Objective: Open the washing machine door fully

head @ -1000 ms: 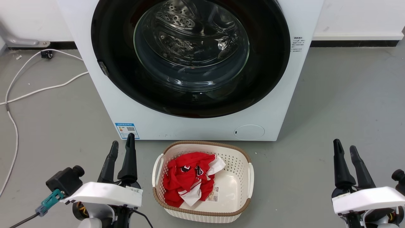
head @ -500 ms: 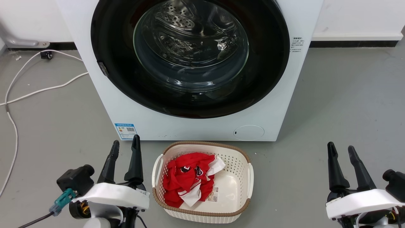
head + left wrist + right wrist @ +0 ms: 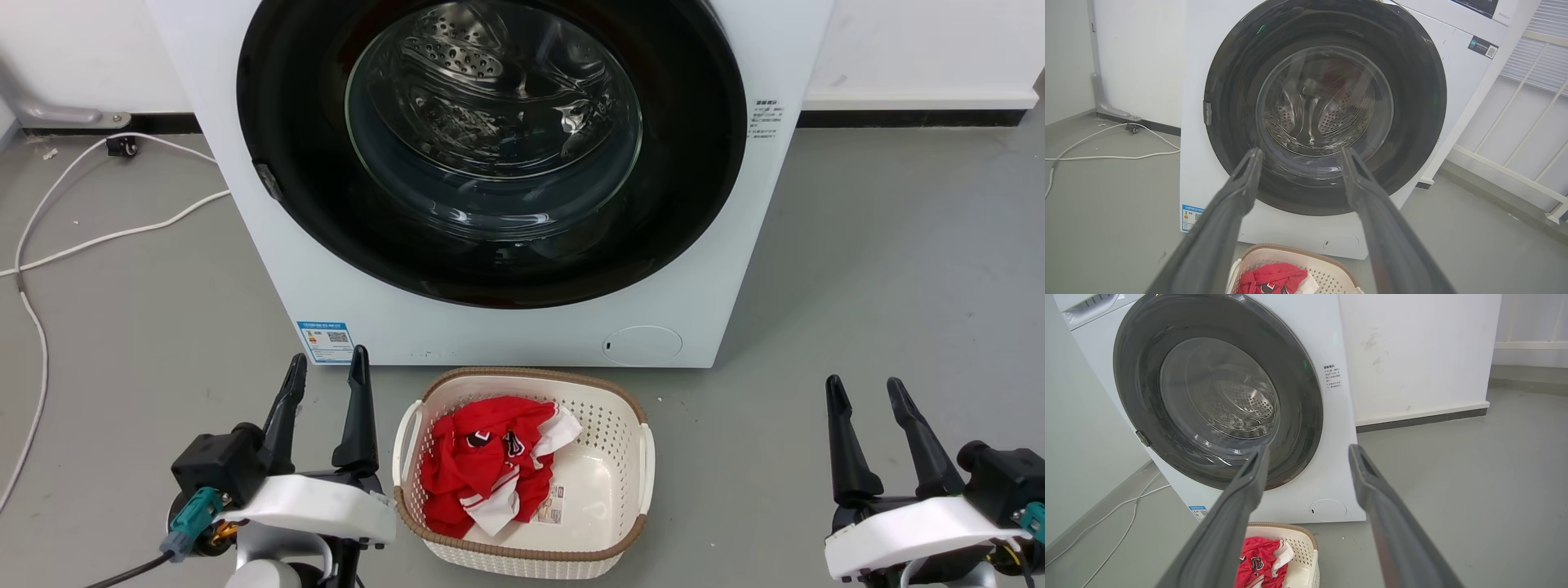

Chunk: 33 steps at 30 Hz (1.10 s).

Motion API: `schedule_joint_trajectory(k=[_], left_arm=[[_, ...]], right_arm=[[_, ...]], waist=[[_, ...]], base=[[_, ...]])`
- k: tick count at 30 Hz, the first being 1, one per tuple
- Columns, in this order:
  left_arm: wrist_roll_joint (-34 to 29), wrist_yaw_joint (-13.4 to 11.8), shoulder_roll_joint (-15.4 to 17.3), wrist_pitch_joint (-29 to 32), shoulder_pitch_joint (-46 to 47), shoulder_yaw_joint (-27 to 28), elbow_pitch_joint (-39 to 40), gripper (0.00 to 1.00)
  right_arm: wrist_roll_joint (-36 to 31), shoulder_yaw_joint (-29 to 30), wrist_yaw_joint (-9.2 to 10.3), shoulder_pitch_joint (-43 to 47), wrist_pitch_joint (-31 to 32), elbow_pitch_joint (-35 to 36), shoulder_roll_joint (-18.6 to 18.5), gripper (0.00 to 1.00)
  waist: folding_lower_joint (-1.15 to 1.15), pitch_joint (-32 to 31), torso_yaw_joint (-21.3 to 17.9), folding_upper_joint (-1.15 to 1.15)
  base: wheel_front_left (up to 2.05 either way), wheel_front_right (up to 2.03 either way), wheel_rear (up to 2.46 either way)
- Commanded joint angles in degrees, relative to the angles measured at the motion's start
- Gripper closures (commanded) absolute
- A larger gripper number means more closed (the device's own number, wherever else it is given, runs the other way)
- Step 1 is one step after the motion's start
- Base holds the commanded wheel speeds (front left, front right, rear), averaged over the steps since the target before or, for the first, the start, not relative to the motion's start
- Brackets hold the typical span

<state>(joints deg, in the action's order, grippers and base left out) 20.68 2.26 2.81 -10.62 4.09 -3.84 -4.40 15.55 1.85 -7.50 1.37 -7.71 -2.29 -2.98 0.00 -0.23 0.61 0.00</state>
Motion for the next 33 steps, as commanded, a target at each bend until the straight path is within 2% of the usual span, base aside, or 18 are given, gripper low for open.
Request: schedule_joint_trajectory(k=[1,21,33], left_arm=[[-1.3,-0.4,0.1,-0.5,0.6,-0.2,0.5,0.00],[-11.3,-1.5,0.1,-2.8,0.3,-1.3,0.0,0.00],[-15.9,-2.0,0.1,-4.1,0.2,-2.0,-0.1,0.00]], right_arm=[[-1.1,-0.2,0.02,0.0,-0.5,0.7,0.1,0.00],[-10.5,-0.7,0.02,0.7,-1.3,0.7,0.1,0.00],[-13.8,-1.1,0.02,1.0,-2.4,0.1,0.2,0.00]], waist=[[0.00,0.0,0.0,0.00],[0.00,0.0,0.4,0.00],[0.00,0.0,0.7,0.00]], base=[[0.00,0.00,0.00],[0.00,0.00,0.00],[0.00,0.00,0.00]])
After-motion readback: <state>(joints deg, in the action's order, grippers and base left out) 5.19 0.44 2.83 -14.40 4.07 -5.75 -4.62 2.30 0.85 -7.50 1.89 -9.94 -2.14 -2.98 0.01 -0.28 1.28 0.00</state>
